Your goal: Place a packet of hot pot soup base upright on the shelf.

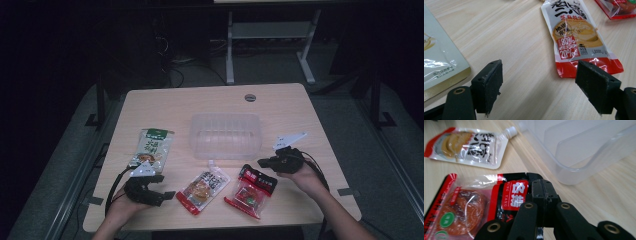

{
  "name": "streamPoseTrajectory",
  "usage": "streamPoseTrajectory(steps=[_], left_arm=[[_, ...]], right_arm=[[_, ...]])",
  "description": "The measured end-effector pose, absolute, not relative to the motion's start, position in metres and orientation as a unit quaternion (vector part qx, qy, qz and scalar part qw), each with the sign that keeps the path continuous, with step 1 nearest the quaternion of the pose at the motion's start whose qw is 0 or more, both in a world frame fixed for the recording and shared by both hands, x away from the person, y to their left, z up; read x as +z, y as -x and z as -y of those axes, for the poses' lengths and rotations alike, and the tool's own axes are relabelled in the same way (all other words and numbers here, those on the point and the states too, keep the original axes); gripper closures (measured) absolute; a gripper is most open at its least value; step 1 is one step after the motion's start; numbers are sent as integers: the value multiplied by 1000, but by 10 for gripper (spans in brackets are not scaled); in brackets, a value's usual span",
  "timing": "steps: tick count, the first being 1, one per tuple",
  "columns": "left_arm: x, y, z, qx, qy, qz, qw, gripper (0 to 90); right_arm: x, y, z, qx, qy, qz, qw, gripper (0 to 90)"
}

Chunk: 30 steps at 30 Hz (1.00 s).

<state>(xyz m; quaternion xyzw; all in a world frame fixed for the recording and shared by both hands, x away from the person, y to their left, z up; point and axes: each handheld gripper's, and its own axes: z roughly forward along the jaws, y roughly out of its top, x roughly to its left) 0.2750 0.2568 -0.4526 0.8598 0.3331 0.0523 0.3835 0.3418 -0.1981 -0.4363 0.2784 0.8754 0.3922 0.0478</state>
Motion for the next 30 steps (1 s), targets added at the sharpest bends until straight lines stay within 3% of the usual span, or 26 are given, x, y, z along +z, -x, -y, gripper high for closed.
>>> streamPoseTrajectory(steps=[12, 30], left_arm=[[-454, -275, -257, 57, -862, -331, 379, 210], [-453, -274, -258, 53, -859, -327, 390, 207]], right_arm=[[-459, -341, 184, 324, -268, -906, 46, 899], [-459, -342, 193, 307, -286, -907, 46, 899]])
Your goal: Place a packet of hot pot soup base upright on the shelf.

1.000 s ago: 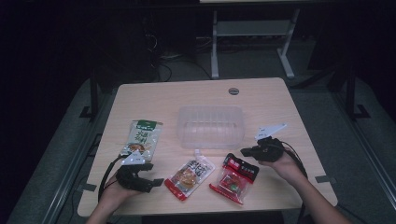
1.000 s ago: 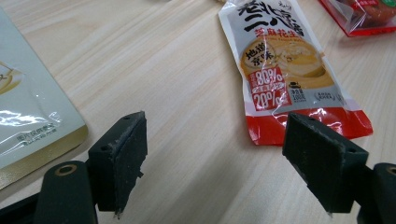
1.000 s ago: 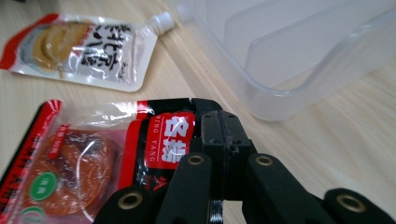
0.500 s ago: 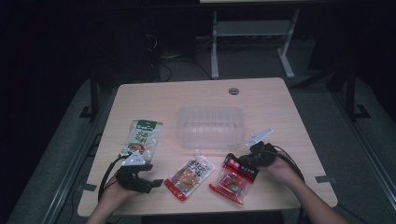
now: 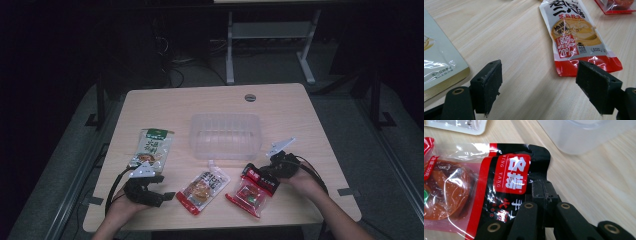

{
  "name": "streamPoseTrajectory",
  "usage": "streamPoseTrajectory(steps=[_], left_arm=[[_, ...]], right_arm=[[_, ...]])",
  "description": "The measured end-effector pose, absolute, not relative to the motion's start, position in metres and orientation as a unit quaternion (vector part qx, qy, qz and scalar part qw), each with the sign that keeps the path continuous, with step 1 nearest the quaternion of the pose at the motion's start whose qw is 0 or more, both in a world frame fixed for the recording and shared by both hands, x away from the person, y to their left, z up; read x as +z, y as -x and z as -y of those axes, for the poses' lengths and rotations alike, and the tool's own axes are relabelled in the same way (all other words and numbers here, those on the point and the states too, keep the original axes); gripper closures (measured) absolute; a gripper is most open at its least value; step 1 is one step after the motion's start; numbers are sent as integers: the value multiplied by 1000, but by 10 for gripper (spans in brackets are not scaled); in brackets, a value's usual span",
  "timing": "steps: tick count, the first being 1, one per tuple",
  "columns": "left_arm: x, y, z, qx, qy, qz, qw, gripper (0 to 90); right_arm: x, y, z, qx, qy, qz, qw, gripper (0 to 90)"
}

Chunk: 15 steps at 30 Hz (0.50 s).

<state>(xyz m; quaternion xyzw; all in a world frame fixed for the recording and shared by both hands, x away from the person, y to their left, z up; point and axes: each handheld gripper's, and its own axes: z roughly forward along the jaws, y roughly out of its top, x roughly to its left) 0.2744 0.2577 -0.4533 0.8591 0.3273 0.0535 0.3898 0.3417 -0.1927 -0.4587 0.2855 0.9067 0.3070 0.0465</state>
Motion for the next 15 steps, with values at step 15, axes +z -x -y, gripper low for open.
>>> streamPoseTrajectory(steps=[15], left_arm=[[-453, -273, -258, 53, -858, -329, 391, 207]], right_arm=[[-458, -346, 224, 296, -333, -894, 51, 899]])
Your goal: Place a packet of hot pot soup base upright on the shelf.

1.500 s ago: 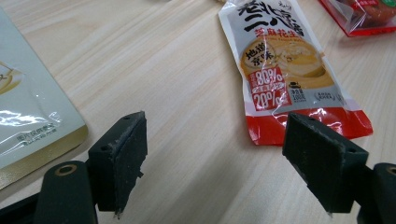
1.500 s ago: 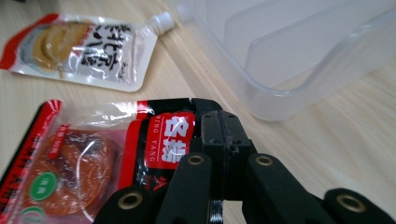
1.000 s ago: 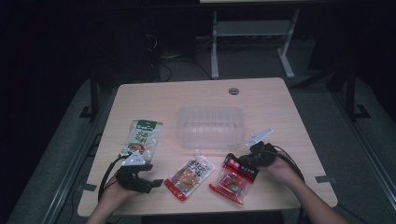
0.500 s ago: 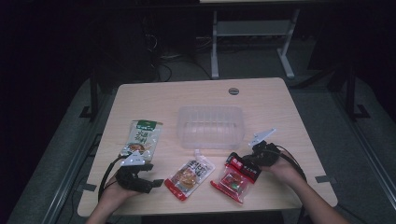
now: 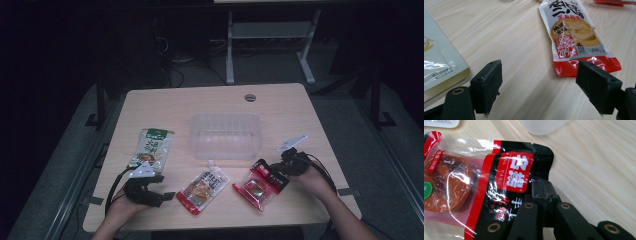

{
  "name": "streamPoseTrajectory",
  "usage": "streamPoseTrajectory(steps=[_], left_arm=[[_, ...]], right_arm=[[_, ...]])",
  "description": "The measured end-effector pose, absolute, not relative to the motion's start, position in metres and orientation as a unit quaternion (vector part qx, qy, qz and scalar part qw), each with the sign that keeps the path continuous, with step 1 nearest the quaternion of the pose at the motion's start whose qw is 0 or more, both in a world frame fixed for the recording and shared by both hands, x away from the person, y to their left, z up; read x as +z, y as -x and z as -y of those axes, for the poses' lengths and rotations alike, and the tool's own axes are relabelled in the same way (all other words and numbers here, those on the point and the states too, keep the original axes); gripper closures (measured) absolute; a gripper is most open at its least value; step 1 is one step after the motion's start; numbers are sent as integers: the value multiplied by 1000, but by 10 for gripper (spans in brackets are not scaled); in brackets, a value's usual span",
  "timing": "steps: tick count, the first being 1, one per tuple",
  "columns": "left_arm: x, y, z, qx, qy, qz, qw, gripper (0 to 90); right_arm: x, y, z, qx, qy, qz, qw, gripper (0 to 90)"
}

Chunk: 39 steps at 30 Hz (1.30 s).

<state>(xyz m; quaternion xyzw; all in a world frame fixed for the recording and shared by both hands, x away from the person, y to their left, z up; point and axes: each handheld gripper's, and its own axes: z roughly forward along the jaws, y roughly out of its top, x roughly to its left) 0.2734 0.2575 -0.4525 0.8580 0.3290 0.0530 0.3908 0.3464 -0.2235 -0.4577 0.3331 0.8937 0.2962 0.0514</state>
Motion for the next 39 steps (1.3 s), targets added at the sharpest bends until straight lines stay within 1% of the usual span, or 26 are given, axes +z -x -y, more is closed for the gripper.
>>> streamPoseTrajectory(steps=[10, 16, 21, 27, 33, 39], left_arm=[[-451, -272, -257, 60, -861, -323, 388, 224], [-451, -272, -256, 59, -862, -325, 386, 228], [-450, -272, -255, 60, -863, -322, 384, 231], [-450, -271, -254, 60, -864, -324, 381, 233], [-451, -271, -253, 60, -866, -323, 378, 234], [-450, -270, -250, 60, -866, -319, 380, 234]], right_arm=[[-456, -343, 247, 283, -368, -883, 66, 899], [-454, -337, 252, 295, -370, -880, 55, 899], [-448, -331, 243, 326, -341, -881, 36, 899], [-445, -319, 223, 341, -277, -898, 0, 899], [-447, -315, 211, 344, -260, -902, -21, 899], [-447, -314, 200, 347, -246, -905, -26, 899]])
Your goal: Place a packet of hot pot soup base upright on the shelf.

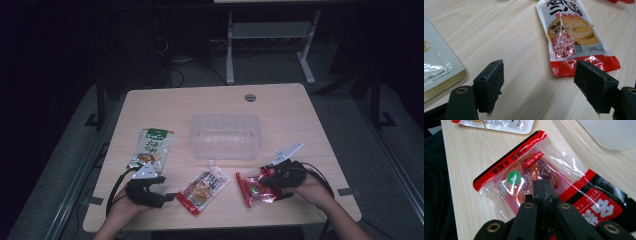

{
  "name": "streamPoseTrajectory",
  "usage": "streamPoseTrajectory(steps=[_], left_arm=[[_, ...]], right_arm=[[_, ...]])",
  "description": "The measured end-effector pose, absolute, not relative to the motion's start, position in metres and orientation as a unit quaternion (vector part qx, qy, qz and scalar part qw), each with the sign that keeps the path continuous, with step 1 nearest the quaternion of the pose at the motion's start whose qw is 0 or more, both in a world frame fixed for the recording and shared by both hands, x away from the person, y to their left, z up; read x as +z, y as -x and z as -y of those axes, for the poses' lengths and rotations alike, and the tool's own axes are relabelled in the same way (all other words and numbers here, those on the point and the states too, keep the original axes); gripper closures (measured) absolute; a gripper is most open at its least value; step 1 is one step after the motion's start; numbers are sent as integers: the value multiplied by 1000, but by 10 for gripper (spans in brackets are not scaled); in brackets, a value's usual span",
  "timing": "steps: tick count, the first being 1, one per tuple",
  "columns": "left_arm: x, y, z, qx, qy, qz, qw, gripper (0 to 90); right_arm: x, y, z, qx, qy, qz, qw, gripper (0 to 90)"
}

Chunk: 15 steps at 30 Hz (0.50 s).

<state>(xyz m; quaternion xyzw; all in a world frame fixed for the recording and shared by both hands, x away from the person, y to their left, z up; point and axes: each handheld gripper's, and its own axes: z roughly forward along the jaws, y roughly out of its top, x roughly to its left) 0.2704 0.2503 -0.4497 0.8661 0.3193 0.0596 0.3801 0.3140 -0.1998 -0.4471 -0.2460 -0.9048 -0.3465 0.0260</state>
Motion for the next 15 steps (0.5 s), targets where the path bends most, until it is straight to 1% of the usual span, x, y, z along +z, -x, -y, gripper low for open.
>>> streamPoseTrajectory(steps=[7, 9, 10, 12, 14, 15], left_arm=[[-445, -268, -242, 62, -864, -313, 389, 235], [-443, -269, -239, 59, -868, -302, 390, 271], [-442, -269, -238, 59, -868, -300, 392, 292], [-441, -269, -236, 62, -870, -292, 393, 328], [-439, -269, -234, 60, -870, -287, 397, 378], [-438, -269, -232, 60, -870, -284, 398, 402]], right_arm=[[-446, -316, 190, -353, 236, 905, 29, 898], [-444, -317, 194, -360, 242, 901, 24, 888], [-443, -316, 197, -364, 249, 897, 23, 849], [-441, -316, 202, -367, 258, 894, 16, 810], [-439, -316, 208, -370, 270, 889, 6, 744], [-438, -315, 212, -373, 273, 887, -5, 727]])
